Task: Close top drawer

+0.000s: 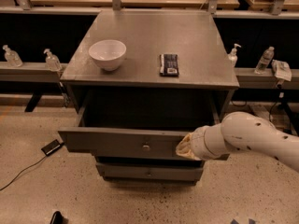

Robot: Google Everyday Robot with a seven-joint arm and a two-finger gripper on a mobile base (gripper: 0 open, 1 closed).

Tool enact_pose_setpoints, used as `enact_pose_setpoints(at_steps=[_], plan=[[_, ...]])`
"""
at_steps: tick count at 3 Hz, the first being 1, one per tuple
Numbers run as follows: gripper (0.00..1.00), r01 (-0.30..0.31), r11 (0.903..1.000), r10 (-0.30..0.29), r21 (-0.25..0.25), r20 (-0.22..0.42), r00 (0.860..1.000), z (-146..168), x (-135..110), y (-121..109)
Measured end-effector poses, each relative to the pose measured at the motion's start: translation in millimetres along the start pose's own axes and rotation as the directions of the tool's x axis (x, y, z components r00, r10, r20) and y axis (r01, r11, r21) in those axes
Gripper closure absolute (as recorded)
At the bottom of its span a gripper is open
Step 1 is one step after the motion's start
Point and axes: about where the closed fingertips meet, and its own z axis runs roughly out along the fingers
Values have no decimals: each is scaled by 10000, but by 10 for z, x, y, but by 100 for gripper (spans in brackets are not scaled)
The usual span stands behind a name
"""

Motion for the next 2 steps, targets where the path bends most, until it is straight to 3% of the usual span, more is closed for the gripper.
enact_pose_setpoints(at_steps=[2], plan=[[100,583,9969,-589,528,104,9982,-93,-72,-447]])
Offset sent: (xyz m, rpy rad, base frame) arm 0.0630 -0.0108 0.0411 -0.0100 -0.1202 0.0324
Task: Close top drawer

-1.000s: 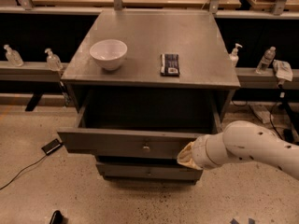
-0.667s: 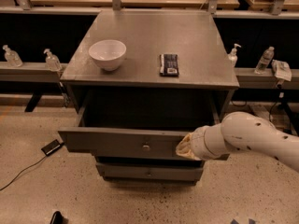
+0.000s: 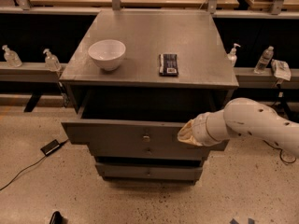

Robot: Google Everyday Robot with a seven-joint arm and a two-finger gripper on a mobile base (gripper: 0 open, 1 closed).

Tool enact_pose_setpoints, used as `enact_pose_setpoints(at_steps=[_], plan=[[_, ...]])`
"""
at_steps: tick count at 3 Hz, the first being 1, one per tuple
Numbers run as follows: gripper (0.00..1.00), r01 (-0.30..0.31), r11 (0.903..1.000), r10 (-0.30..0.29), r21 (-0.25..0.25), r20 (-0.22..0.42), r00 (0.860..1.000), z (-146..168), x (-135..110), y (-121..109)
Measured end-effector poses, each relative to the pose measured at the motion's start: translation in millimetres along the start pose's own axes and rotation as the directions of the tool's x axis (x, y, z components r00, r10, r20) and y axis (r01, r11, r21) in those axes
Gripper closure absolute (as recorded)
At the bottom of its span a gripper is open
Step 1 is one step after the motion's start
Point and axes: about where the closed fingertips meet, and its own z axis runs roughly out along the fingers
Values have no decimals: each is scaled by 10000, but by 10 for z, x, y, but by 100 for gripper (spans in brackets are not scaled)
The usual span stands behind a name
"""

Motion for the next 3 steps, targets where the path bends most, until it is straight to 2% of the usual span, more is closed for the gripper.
enact_pose_setpoints(at_steps=[1,2,3], plan=[[100,-105,9998,106,143,-22,9999,109,-108,-23],[100,-540,9977,544,411,-82,9985,188,-226,86],[100,-1266,9888,1282,794,-164,9916,309,-306,341]])
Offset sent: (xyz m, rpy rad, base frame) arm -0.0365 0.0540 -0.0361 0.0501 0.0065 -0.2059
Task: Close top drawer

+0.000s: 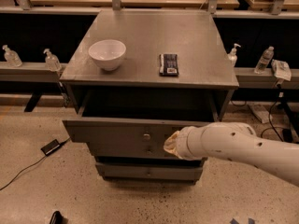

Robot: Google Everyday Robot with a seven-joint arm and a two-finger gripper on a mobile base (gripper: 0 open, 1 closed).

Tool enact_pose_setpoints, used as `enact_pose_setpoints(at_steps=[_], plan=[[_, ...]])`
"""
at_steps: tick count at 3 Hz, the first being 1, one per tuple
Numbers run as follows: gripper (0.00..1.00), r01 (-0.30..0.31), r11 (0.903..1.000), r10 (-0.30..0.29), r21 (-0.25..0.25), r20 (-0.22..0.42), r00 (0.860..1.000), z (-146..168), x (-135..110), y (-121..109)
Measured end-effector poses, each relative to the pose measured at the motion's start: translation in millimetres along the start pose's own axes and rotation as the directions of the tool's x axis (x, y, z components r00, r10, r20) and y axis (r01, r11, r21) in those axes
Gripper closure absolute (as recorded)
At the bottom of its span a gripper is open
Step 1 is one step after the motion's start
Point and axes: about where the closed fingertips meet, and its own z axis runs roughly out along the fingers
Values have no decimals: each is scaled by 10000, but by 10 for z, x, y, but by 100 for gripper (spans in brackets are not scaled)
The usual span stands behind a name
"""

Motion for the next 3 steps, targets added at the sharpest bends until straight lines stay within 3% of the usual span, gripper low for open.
enact_pose_setpoints(at_steps=[1,2,3], plan=[[100,-445,9987,444,239,47,9990,59,-44,64],[100,-1297,9912,1311,-277,585,9896,181,-83,92],[100,-1206,9912,1256,-550,996,9871,81,-62,-176]])
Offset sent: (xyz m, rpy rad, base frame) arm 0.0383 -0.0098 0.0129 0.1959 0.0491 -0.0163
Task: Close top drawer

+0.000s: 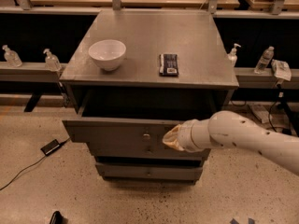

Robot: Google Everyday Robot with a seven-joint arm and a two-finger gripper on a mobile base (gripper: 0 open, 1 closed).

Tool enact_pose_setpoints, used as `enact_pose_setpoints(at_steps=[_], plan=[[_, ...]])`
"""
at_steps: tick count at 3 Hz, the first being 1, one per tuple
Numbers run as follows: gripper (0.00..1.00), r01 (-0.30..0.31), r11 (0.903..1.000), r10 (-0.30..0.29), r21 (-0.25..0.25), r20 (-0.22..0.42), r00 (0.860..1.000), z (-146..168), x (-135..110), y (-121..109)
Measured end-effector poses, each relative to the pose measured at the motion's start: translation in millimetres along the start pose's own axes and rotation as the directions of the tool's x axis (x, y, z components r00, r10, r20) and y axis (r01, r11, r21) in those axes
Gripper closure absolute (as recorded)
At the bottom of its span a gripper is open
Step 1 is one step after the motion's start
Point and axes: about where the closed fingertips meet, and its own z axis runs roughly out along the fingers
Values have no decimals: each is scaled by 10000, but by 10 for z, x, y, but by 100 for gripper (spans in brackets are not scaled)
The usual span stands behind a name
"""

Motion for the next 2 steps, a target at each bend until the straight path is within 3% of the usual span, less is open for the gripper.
enact_pose_setpoints(at_steps=[1,2], plan=[[100,233,9996,-229,-186,203,9995,-112,-65,-351],[100,388,9987,-381,-340,221,9990,-104,-114,-515]])
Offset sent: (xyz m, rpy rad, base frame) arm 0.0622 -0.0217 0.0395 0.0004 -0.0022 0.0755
